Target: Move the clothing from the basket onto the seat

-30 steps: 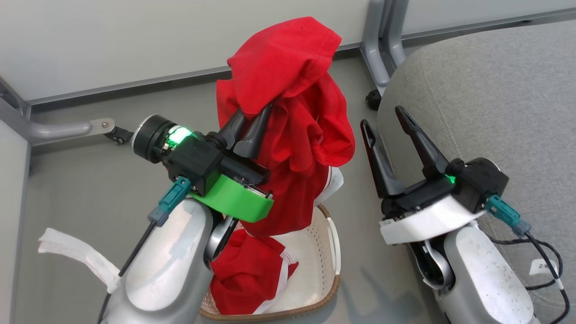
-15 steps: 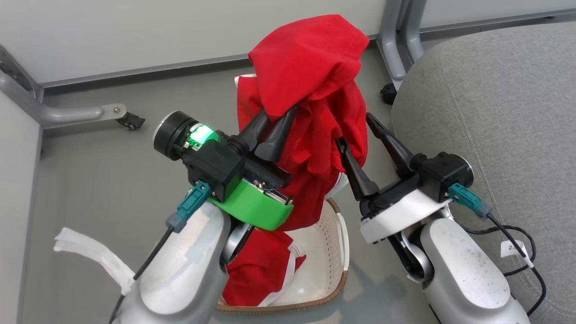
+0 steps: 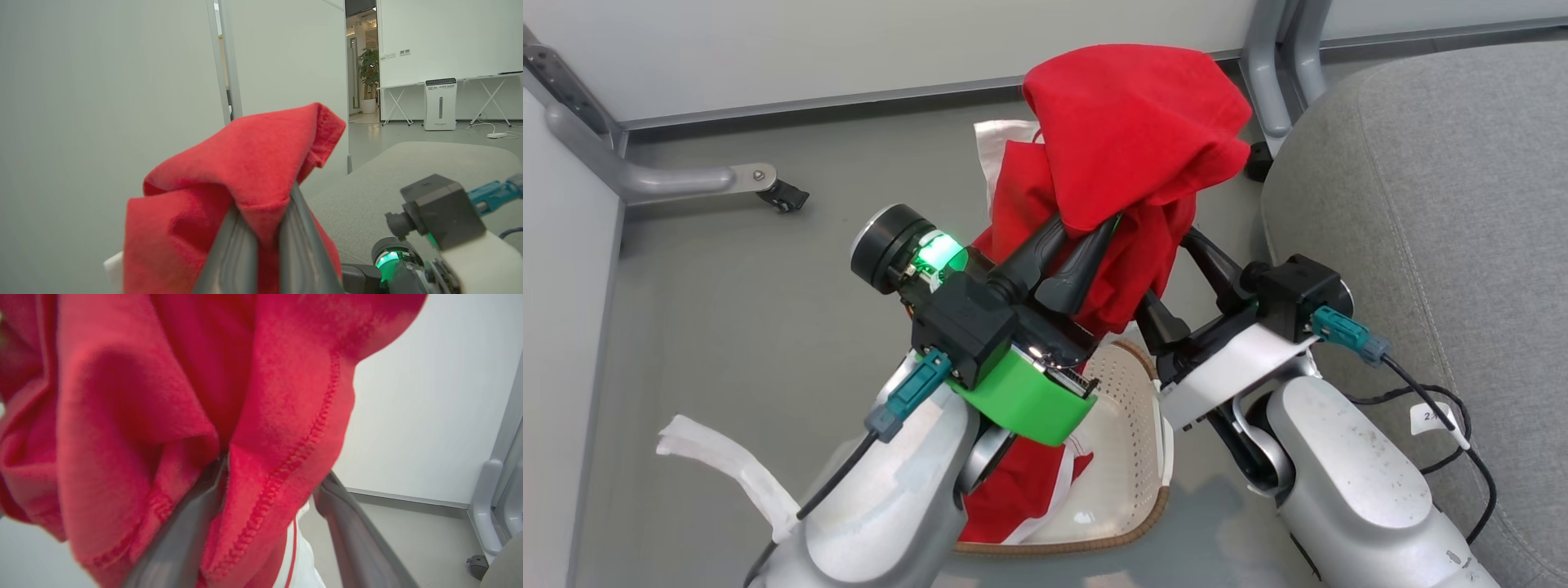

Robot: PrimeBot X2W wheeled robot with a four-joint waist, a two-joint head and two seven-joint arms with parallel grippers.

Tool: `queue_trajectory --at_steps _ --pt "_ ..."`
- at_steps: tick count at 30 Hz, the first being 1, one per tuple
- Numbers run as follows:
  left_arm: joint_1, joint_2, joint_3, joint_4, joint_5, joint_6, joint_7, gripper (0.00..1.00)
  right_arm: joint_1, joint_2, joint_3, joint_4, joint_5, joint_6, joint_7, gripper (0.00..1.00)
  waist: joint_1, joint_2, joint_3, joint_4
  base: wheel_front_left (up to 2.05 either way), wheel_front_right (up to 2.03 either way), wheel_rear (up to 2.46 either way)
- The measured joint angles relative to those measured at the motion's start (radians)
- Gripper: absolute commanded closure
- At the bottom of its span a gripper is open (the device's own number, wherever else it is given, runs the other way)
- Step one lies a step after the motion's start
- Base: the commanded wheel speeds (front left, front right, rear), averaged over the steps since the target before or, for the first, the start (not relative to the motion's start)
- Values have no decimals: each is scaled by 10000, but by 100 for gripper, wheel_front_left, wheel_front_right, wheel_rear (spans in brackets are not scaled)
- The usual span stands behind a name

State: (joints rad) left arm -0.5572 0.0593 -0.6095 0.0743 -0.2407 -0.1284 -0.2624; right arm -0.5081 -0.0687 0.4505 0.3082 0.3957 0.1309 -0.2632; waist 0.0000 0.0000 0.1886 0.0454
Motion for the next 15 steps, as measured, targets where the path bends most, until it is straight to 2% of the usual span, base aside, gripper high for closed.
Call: queue_trajectory --at_steps 1,15 --pt "-2 -2 -13 4 -25 0 2 100 -10 -15 33 -2 36 0 0 100 0 0 4 19 0 0 0" --pt "-2 23 121 144 -33 0 0 100 10 -65 42 -180 307 0 0 100 0 0 -24 -50 0 0 0"
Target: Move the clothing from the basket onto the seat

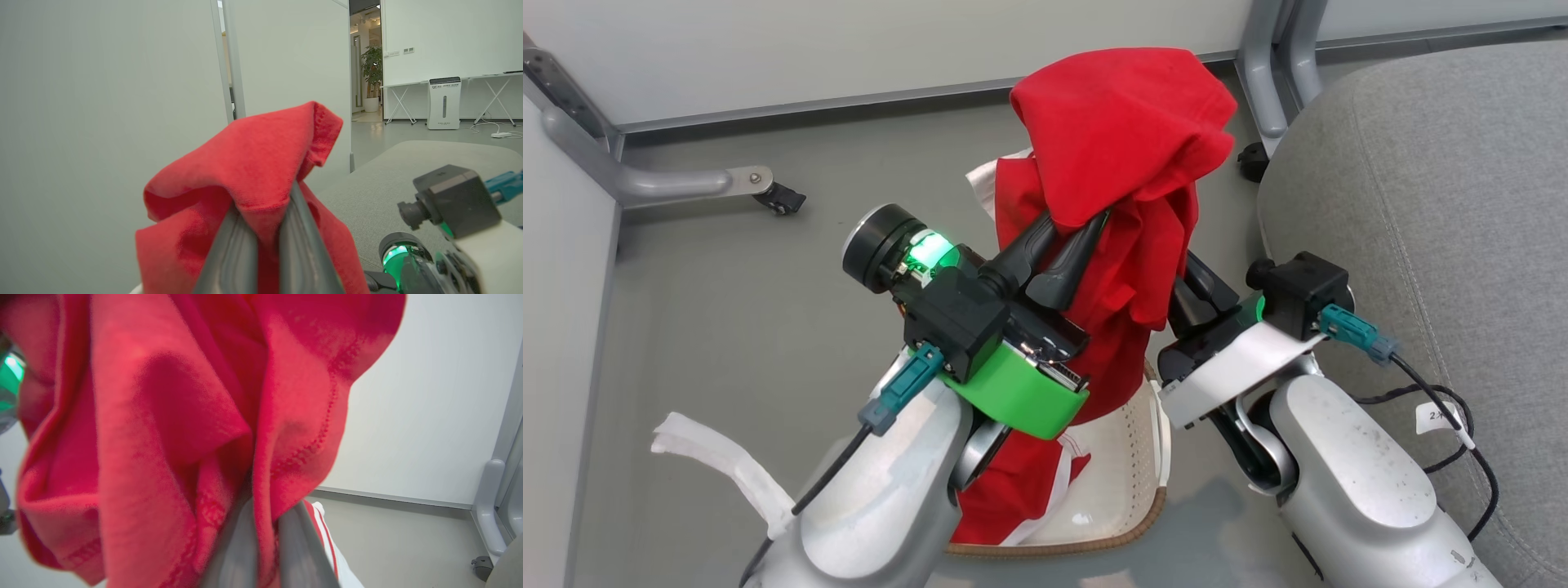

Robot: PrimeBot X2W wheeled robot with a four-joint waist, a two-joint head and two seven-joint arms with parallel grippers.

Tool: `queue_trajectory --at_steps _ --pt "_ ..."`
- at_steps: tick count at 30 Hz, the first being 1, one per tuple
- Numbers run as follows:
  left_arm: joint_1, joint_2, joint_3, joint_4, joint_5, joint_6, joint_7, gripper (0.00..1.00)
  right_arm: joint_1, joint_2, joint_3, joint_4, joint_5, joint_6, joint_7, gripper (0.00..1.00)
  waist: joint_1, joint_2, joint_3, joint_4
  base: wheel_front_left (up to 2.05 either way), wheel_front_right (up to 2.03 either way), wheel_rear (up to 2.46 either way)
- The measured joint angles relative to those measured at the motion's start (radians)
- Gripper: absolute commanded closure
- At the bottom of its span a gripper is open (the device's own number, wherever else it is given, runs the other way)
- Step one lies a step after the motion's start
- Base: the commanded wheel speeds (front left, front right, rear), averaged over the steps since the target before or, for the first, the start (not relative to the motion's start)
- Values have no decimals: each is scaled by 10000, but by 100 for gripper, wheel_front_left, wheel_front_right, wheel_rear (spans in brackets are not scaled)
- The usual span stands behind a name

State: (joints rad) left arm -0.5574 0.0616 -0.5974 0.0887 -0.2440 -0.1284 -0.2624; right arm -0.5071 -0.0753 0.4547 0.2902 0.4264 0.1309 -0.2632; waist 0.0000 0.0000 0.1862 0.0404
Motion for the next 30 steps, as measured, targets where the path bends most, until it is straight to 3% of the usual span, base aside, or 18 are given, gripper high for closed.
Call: queue_trajectory --at_steps 11,12,13,30 --pt "13 35 -52 102 17 0 2 100 78 13 -267 -94 46 0 0 100 0 0 -40 -43 0 0 0" --pt "16 35 -52 111 17 0 0 78 89 17 -280 -96 46 0 0 100 0 0 -44 -45 0 0 0" --pt "20 35 -46 121 17 0 2 1 104 23 -299 -100 46 0 0 100 0 0 -51 -48 0 0 0" --pt "47 25 56 96 123 0 0 0 201 92 -600 -253 38 0 0 100 0 0 -12 -114 0 0 0"
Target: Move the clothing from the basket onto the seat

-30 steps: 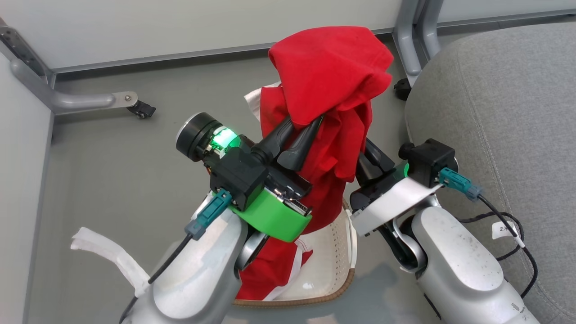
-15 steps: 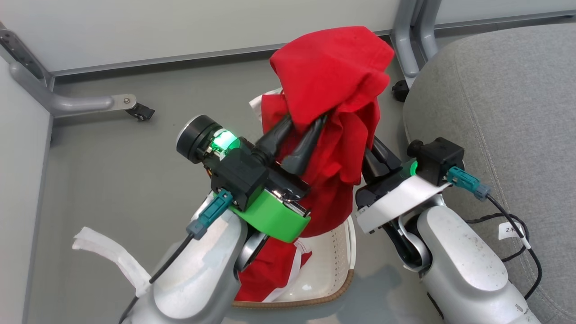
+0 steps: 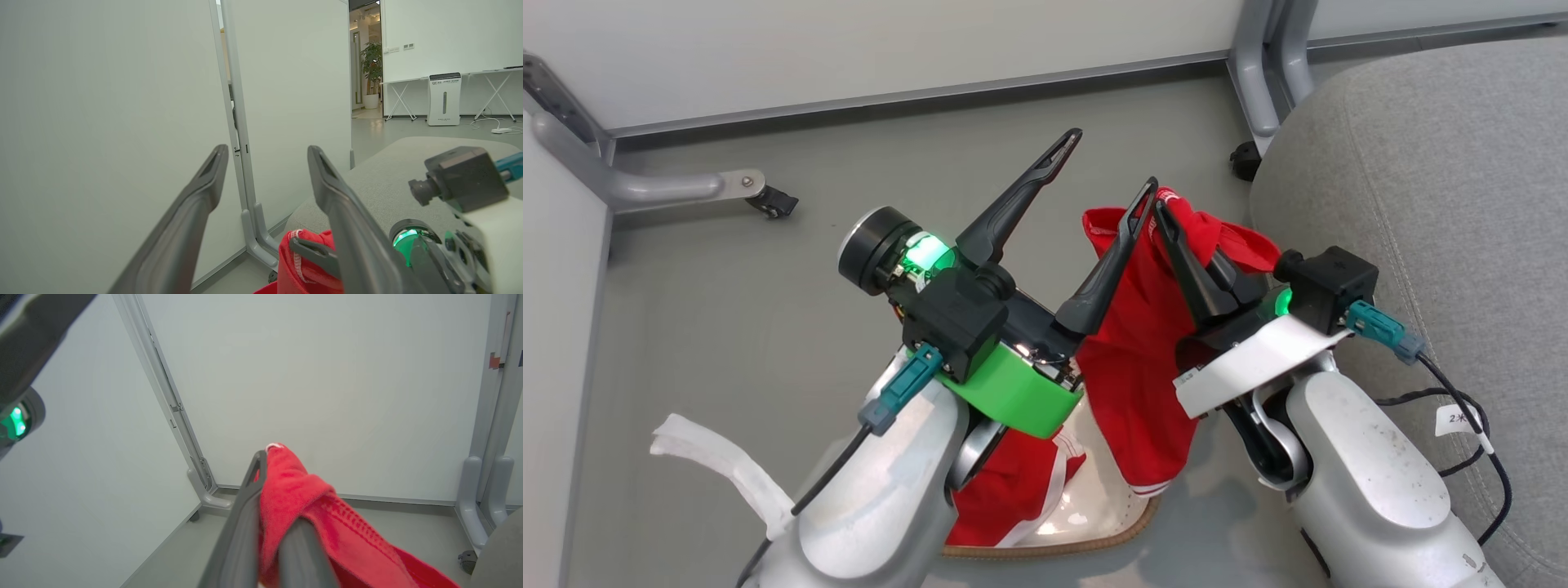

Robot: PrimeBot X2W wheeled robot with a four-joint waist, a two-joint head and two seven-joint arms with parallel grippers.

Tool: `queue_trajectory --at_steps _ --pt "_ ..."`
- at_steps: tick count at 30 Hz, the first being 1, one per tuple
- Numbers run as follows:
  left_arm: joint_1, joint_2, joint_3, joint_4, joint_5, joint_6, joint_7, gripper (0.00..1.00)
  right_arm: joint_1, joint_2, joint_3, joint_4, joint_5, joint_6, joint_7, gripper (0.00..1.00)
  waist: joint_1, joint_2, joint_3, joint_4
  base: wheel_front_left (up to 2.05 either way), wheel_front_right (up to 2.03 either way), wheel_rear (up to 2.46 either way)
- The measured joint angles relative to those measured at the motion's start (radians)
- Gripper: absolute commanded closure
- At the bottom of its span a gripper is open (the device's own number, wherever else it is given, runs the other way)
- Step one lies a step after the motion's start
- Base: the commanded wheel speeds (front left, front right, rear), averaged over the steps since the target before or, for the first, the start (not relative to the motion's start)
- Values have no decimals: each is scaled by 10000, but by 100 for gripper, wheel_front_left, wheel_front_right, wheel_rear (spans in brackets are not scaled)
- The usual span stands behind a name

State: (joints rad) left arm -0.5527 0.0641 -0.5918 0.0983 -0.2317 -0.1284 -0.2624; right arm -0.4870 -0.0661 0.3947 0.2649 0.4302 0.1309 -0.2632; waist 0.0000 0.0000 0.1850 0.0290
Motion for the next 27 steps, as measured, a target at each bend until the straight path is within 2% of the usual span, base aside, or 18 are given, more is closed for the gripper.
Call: queue_trajectory --at_steps 10,20,27 --pt "85 73 136 13 100 0 -4 0 39 58 -259 -234 -63 0 0 100 0 0 73 -523 0 0 0" --pt "102 182 52 167 159 0 -15 0 285 59 -731 -711 -261 0 0 100 0 0 221 -1434 0 0 0" --pt "105 290 -341 433 161 0 -17 0 587 29 -1189 -1053 -359 0 0 100 0 0 399 -2159 0 0 0"
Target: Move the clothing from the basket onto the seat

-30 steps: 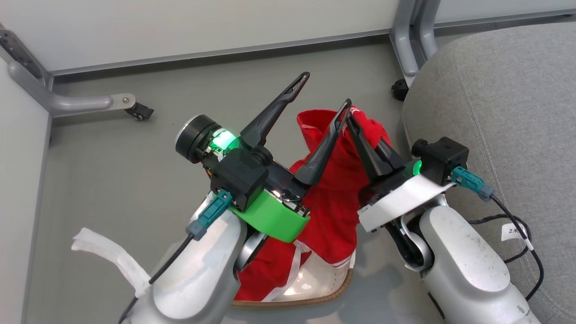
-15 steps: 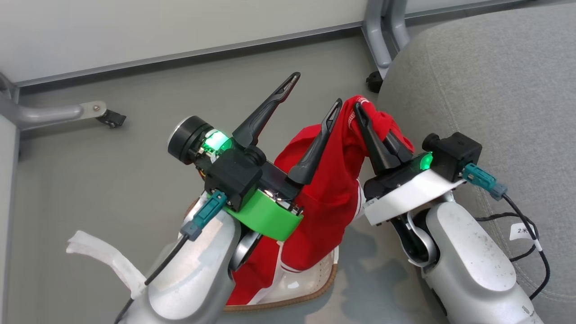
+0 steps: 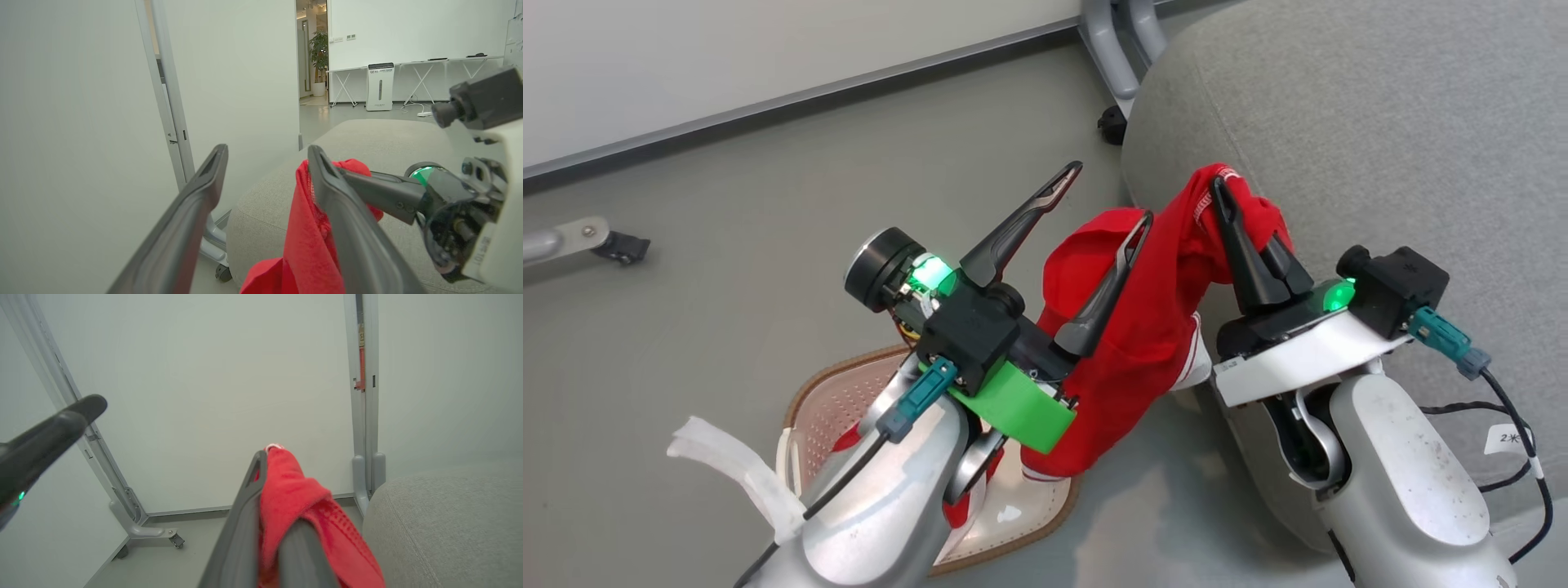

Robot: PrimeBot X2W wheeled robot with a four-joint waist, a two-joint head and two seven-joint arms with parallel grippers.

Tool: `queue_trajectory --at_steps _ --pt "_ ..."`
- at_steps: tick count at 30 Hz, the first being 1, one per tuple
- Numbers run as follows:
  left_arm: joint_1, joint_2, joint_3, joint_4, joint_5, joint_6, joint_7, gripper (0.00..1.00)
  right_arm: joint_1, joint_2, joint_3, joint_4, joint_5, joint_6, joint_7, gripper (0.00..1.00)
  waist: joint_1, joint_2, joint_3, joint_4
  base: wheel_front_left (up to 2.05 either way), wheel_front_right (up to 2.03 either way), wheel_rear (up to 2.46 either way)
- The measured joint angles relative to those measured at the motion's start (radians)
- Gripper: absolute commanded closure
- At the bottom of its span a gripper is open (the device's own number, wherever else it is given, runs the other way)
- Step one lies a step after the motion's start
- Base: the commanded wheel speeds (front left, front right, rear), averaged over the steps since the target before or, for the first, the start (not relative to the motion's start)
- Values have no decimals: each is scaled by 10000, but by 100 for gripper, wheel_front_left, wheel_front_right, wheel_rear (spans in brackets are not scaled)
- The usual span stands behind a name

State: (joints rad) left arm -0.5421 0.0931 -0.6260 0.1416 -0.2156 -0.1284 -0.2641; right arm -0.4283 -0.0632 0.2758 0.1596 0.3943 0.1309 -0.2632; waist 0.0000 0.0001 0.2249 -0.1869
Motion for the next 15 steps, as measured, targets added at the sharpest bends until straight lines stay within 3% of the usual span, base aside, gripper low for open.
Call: queue_trajectory --at_steps 15 --pt "-147 232 -594 412 -10 0 2 0 448 -19 -861 -453 -159 0 0 100 0 0 526 -1326 0 0 0"
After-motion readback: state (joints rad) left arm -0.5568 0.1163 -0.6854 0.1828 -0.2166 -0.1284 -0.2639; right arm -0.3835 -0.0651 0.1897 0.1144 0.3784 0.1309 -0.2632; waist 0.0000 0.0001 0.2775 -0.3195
